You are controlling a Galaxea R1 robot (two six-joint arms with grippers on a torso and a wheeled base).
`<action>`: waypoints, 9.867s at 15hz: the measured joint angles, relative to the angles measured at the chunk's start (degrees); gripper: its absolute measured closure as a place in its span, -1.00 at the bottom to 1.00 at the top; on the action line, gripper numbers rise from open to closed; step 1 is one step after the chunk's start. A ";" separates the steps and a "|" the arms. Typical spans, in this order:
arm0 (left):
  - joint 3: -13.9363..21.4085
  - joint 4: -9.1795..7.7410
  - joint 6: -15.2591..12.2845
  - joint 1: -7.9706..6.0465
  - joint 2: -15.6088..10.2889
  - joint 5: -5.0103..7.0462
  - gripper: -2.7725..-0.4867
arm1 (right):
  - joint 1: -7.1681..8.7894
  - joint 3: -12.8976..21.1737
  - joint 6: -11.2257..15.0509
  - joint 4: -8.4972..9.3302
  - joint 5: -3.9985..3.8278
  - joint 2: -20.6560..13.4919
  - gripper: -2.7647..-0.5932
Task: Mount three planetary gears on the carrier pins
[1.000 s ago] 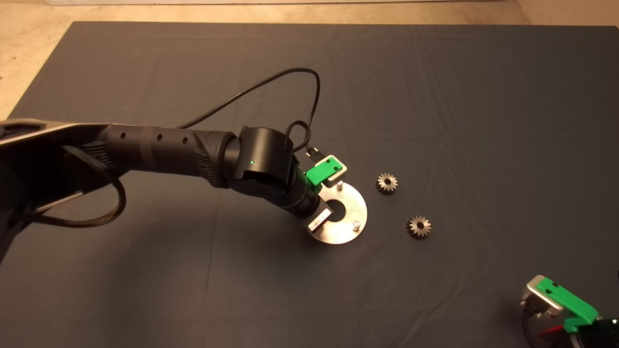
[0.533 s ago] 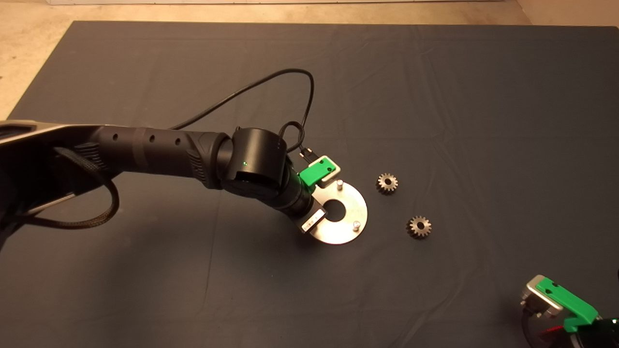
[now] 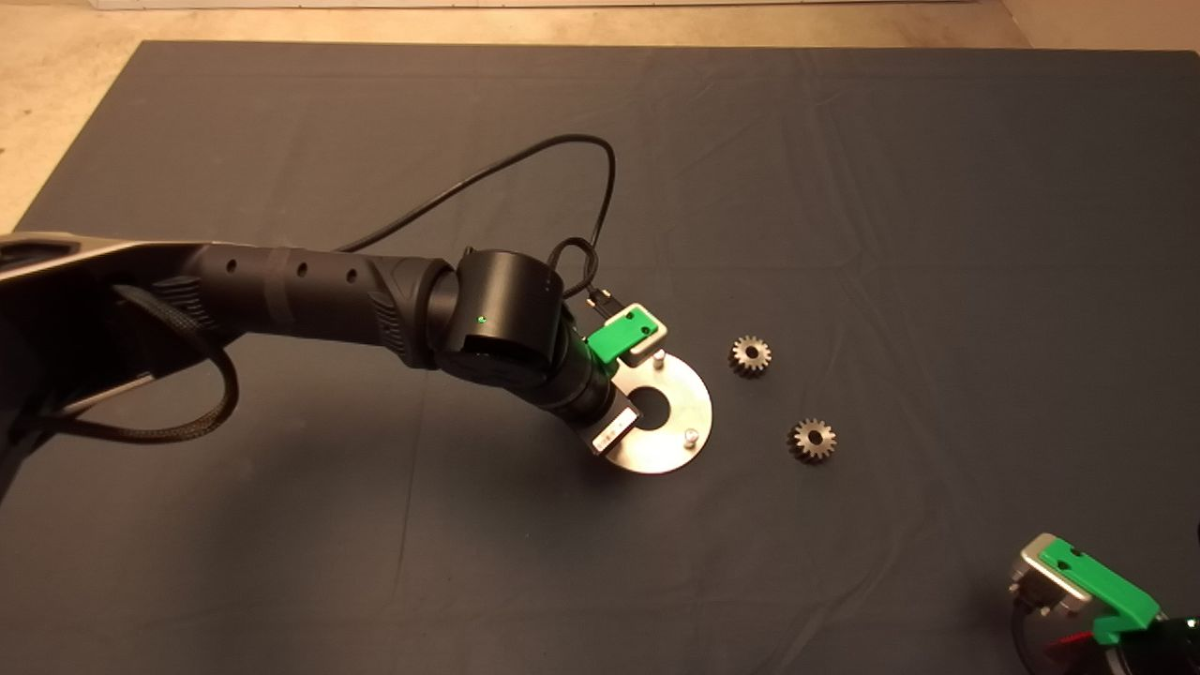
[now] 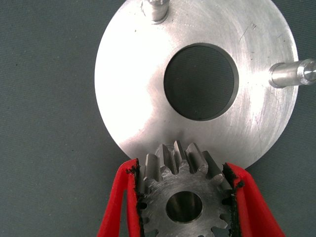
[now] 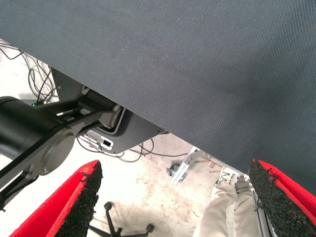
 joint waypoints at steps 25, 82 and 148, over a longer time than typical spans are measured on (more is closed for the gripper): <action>0.73 2.38 4.14 1.57 -0.17 -1.38 0.86 | 0.00 0.00 -0.01 0.00 0.01 -0.02 -0.48; -0.40 1.05 13.84 0.43 -2.81 -4.63 0.86 | 0.00 0.00 0.00 0.00 0.44 0.35 -0.48; 0.23 -1.57 15.42 2.67 -3.49 -7.44 0.69 | 0.17 -0.04 0.41 0.00 0.17 2.23 -0.48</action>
